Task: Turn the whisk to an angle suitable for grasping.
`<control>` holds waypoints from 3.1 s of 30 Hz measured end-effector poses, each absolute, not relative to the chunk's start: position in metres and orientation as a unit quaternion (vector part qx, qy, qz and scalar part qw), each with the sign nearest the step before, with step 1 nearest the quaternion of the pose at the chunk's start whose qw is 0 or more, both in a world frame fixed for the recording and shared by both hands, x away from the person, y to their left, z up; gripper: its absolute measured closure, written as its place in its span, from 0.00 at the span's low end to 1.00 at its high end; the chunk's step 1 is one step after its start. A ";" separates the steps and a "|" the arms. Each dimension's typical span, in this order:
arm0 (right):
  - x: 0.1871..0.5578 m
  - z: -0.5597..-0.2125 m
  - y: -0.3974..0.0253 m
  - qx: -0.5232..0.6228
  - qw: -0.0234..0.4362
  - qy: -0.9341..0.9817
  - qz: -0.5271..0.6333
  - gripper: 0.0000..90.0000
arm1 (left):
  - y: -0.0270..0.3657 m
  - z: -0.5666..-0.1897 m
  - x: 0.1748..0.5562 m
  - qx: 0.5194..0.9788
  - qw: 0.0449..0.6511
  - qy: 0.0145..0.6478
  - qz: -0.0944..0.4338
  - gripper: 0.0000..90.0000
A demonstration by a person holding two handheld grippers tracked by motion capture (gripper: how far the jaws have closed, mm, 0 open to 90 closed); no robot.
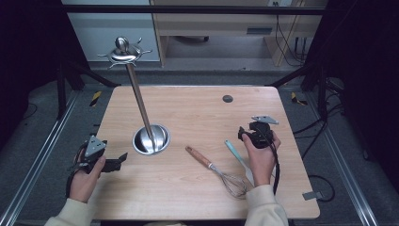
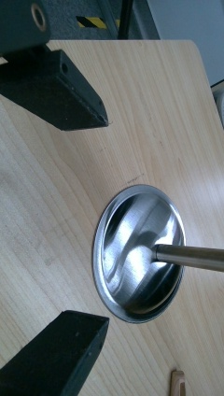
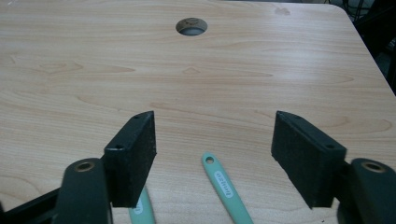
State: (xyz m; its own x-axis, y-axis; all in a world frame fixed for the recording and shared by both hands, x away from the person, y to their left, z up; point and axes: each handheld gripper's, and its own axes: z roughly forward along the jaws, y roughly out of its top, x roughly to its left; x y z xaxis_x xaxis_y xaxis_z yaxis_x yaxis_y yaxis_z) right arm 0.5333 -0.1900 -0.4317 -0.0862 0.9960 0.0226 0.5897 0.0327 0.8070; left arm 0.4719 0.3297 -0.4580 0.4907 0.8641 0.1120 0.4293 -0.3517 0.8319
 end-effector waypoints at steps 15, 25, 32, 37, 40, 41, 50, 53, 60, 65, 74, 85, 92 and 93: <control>0.535 -0.429 -0.163 0.563 0.280 0.712 0.313 0.63 | 0.330 -0.459 0.471 0.769 0.386 0.423 0.283 0.05; 0.525 -0.430 -0.118 0.481 0.229 0.803 0.267 0.90 | 0.330 -0.458 0.471 0.770 0.385 0.423 0.284 0.05; 0.529 -0.434 -0.095 0.450 0.191 0.837 0.246 1.00 | 0.330 -0.458 0.471 0.770 0.386 0.421 0.284 0.05; 0.534 -0.441 -0.079 0.428 0.168 0.858 0.228 1.00 | 0.330 -0.458 0.471 0.771 0.385 0.421 0.284 0.05; 0.536 -0.446 -0.071 0.416 0.162 0.867 0.220 1.00 | 0.330 -0.458 0.471 0.770 0.386 0.421 0.284 0.05; 0.538 -0.450 -0.066 0.410 0.158 0.873 0.211 1.00 | 0.330 -0.458 0.471 0.770 0.386 0.421 0.284 0.05; 0.537 -0.465 -0.051 0.386 0.135 0.892 0.191 1.00 | 0.330 -0.458 0.471 0.771 0.386 0.420 0.284 0.05; 0.537 -0.467 -0.048 0.384 0.130 0.894 0.188 1.00 | 0.329 -0.458 0.471 0.772 0.386 0.419 0.283 0.05; 0.535 -0.468 -0.042 0.370 0.122 0.901 0.191 1.00 | 0.329 -0.458 0.471 0.772 0.385 0.419 0.283 0.05; 0.533 -0.469 -0.036 0.360 0.118 0.905 0.192 1.00 | 0.329 -0.458 0.471 0.773 0.384 0.419 0.283 0.05; 0.531 -0.467 -0.025 0.335 0.110 0.914 0.200 1.00 | 0.329 -0.459 0.471 0.774 0.384 0.418 0.283 0.05; 0.522 -0.460 -0.018 0.322 0.106 0.918 0.207 0.99 | 0.329 -0.459 0.472 0.775 0.382 0.418 0.282 0.05; 0.507 -0.448 -0.022 0.317 0.104 0.922 0.198 0.86 | 0.328 -0.459 0.471 0.775 0.382 0.417 0.282 0.05; 0.506 -0.447 -0.022 0.317 0.101 0.922 0.196 0.83 | 0.329 -0.459 0.471 0.775 0.382 0.417 0.282 0.05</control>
